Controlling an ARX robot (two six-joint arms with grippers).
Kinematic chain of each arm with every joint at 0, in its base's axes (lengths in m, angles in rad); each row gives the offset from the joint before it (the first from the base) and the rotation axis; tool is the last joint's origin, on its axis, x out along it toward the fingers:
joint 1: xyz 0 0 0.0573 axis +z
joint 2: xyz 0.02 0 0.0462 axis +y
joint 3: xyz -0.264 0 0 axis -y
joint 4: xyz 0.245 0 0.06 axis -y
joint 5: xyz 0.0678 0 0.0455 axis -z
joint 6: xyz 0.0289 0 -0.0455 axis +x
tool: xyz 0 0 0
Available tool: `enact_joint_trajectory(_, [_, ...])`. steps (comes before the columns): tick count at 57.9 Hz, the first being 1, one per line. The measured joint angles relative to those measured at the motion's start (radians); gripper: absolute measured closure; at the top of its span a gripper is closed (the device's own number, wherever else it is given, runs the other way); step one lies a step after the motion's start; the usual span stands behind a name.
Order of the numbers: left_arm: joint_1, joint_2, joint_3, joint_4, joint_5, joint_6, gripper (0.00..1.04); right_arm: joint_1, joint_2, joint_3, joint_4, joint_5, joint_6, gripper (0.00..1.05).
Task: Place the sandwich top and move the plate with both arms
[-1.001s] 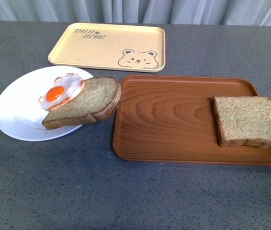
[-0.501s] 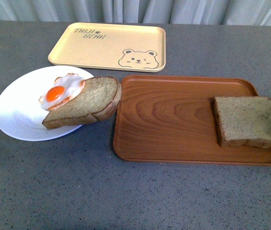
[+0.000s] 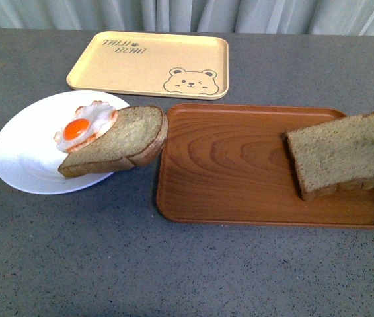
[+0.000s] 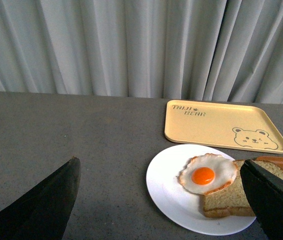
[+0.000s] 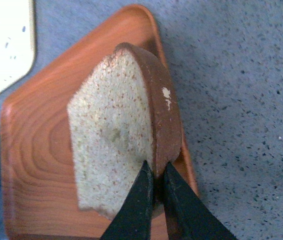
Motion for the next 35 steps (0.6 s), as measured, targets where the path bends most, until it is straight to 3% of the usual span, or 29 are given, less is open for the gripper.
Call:
enact_joint_trajectory(9, [0.0,0.0,0.0,0.0,0.0,0.0,0.09,0.037,-0.108,0.011,-0.014,-0.023,0.072,1.03])
enact_joint_trajectory(15, [0.0,0.0,0.0,0.0,0.0,0.0,0.09,0.114,-0.163,0.057,-0.01,-0.013,0.143,1.03])
enact_joint_trajectory(35, [0.0,0.0,0.0,0.0,0.0,0.0,0.09,0.555,-0.011,0.381,0.038,0.1,0.301,1.03])
